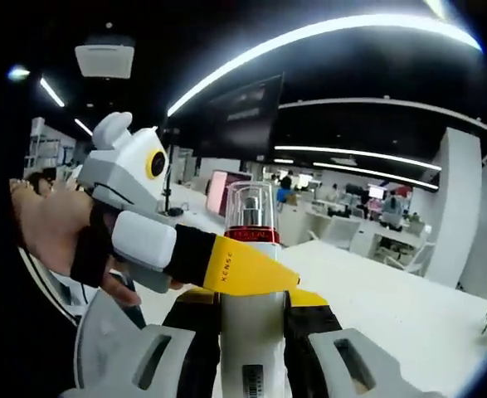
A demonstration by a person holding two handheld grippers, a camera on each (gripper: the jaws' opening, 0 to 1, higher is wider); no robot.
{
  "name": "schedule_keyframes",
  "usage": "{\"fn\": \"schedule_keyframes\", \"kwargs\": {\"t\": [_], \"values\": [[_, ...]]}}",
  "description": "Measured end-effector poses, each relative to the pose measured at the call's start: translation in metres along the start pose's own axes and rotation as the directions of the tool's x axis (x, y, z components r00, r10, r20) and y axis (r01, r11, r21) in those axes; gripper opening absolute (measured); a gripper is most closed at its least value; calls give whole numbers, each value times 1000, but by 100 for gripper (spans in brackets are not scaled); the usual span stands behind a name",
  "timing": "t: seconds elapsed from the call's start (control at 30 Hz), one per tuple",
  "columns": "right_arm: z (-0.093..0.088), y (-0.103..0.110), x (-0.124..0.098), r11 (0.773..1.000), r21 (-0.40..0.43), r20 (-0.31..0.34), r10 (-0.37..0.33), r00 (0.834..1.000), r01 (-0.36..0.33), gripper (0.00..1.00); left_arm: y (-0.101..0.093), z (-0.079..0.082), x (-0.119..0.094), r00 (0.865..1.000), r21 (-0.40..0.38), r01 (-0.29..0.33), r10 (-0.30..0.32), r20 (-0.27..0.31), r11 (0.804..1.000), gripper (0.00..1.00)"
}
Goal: Arrange the skincare products in the storage area until every visible bottle or jar stands upright without overlapping.
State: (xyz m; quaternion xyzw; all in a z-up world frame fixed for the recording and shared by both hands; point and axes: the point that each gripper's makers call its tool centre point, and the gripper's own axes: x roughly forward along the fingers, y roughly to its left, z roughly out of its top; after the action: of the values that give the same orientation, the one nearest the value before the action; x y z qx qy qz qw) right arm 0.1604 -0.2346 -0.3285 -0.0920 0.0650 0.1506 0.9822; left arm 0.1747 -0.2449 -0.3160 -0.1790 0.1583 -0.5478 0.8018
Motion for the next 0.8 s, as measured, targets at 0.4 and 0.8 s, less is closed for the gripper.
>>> {"fn": "schedule_keyframes", "kwargs": {"t": [0.4,0.8], "values": [[4,3,-3,997,75,10,11,1000,-12,20,-16,4,-3,995,42,67,-64,-71,997,24],[18,17,-11,920,252,123,276,953,-299,24,-34,8,-12,954,17,264,-259,-149,964,23]]}}
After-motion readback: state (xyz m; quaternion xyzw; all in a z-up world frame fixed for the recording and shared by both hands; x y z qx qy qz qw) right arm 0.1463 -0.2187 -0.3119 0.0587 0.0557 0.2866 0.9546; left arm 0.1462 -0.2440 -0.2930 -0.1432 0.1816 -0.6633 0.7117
